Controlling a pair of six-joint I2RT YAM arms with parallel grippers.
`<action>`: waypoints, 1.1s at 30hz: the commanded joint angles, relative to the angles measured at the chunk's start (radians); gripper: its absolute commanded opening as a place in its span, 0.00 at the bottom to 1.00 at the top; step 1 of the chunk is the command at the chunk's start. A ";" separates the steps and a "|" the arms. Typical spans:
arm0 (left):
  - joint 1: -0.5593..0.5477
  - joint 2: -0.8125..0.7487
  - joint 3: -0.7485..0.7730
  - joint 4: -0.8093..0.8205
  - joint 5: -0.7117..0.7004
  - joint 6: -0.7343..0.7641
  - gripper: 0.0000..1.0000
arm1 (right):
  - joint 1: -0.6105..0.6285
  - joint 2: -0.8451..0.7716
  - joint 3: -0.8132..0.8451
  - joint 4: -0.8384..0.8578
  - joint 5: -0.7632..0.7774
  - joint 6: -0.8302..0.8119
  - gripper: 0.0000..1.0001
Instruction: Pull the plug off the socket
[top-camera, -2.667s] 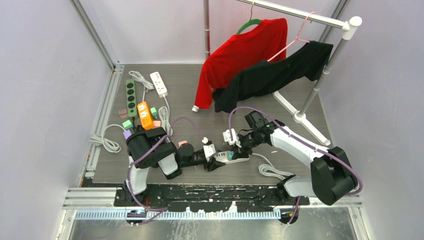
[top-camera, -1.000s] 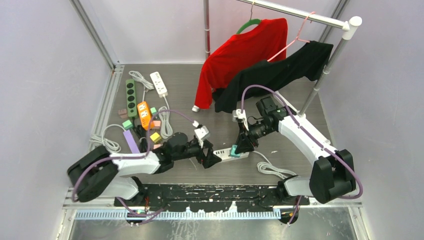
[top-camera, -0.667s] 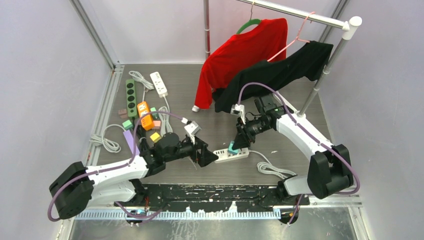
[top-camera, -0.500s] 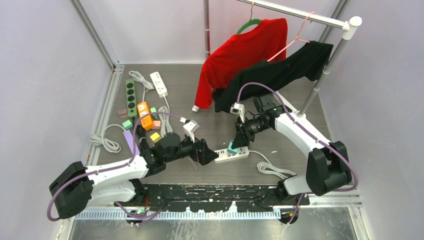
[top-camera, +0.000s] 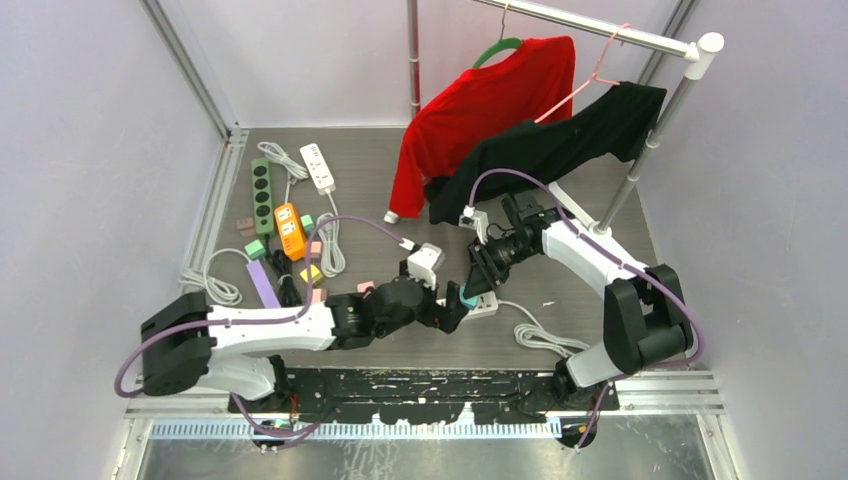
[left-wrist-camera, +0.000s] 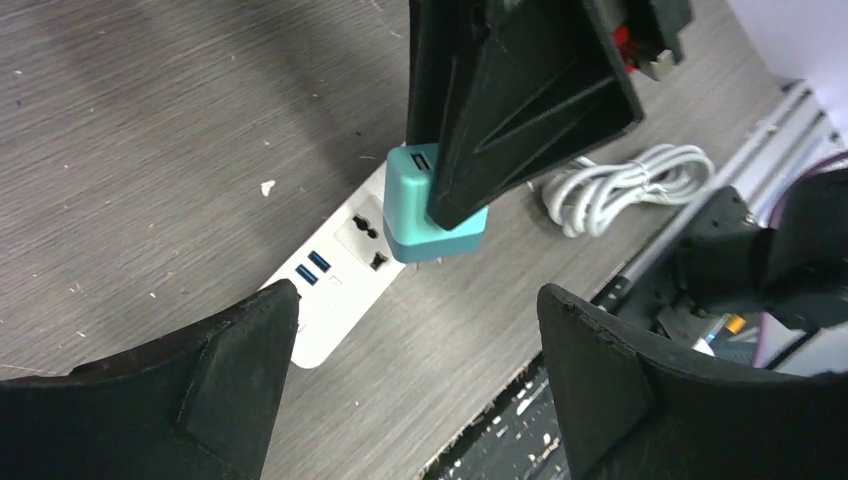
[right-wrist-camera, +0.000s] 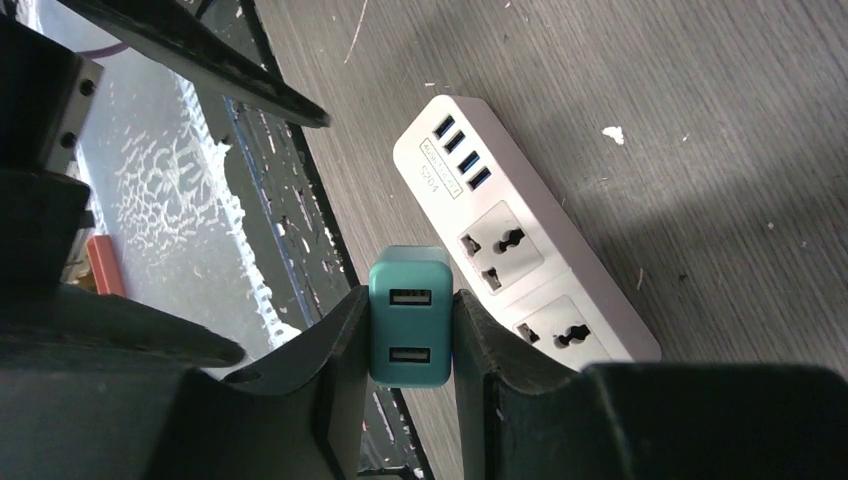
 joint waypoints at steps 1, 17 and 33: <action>-0.030 0.080 0.098 -0.045 -0.116 -0.011 0.85 | -0.002 0.004 0.049 0.001 -0.007 0.020 0.10; -0.082 0.383 0.439 -0.361 -0.315 -0.114 0.51 | -0.001 0.013 0.054 -0.006 -0.009 0.020 0.11; -0.082 0.439 0.477 -0.319 -0.370 -0.065 0.58 | -0.001 0.024 0.058 -0.015 -0.023 0.022 0.11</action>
